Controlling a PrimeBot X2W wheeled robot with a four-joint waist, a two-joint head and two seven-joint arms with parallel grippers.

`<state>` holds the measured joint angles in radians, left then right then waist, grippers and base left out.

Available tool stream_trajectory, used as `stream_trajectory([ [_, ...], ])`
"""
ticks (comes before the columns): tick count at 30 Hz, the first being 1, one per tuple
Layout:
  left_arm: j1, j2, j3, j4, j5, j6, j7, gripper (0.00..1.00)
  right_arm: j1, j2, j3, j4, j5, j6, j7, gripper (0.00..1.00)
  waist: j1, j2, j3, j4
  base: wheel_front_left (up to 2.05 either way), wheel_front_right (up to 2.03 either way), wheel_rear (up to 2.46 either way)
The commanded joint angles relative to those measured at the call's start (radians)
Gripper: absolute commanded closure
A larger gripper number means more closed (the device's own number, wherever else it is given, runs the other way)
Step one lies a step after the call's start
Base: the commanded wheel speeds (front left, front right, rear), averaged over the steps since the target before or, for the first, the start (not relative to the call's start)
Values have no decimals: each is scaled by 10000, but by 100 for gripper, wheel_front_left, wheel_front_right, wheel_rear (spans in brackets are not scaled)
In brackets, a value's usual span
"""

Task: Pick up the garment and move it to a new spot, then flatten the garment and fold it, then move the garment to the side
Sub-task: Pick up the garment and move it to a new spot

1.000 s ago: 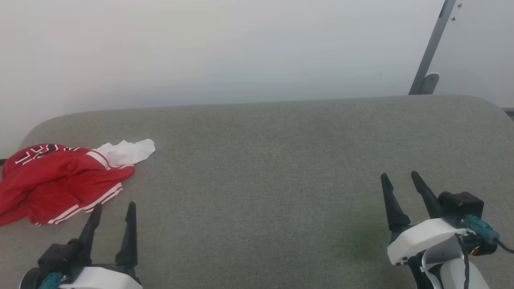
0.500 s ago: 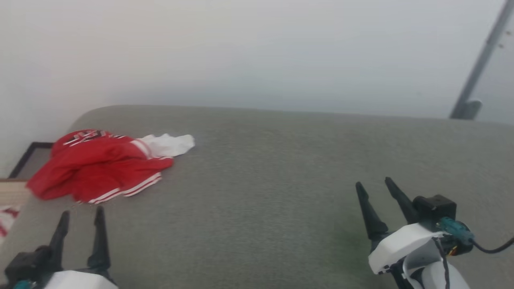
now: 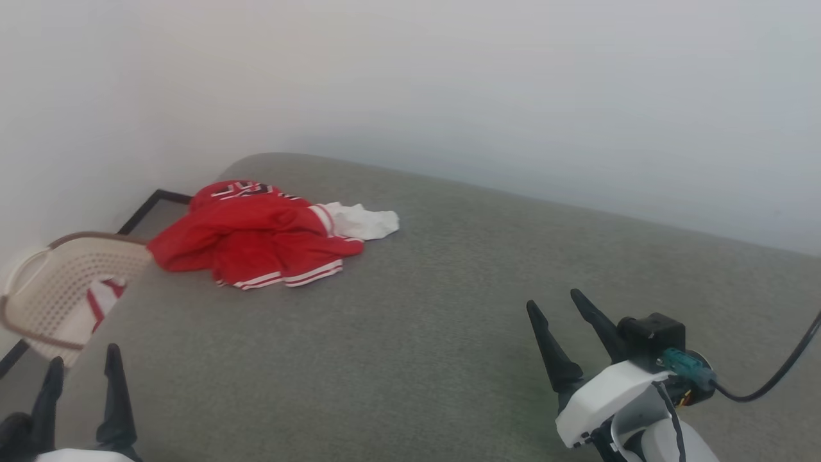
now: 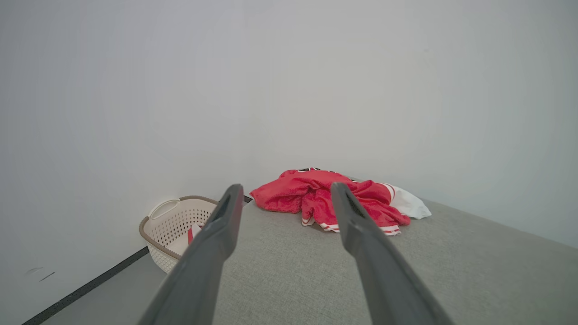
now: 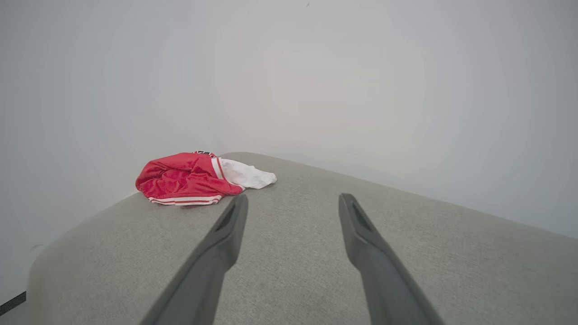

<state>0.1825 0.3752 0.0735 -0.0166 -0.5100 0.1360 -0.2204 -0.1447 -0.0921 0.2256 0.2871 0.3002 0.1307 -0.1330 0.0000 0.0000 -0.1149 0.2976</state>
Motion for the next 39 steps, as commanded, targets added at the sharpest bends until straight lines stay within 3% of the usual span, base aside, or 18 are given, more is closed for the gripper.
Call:
stream_trajectory([
  [1,98,35,59,-110,-116,74,67,0,-53,30,46,28,73,0,-78,0,0,0,-41,246,0,0,0],
  [9,12,84,133,-319,-326,19,230,0,-163,17,110,151,58,0,-123,0,0,0,74,384,0,0,0],
  [21,-1675,804,376,301,-992,-480,865,0,-576,-461,-222,-333,-102,-1,170,0,0,0,1246,-588,0,0,0],
  [26,-2935,1264,356,1075,-1191,-827,1114,0,-888,-734,-517,-838,-181,-1,370,0,0,0,2175,-1075,0,0,0],
  [35,-6185,2099,-112,3856,-1561,-1792,2028,0,-1366,-1209,-948,-1857,-265,0,719,0,0,0,3923,-1792,0,0,0],
  [39,-7133,2225,-325,4891,-1565,-1934,2349,0,-1513,-1317,-1079,-2168,-280,-1,834,0,0,0,4394,-1921,0,0,0],
])
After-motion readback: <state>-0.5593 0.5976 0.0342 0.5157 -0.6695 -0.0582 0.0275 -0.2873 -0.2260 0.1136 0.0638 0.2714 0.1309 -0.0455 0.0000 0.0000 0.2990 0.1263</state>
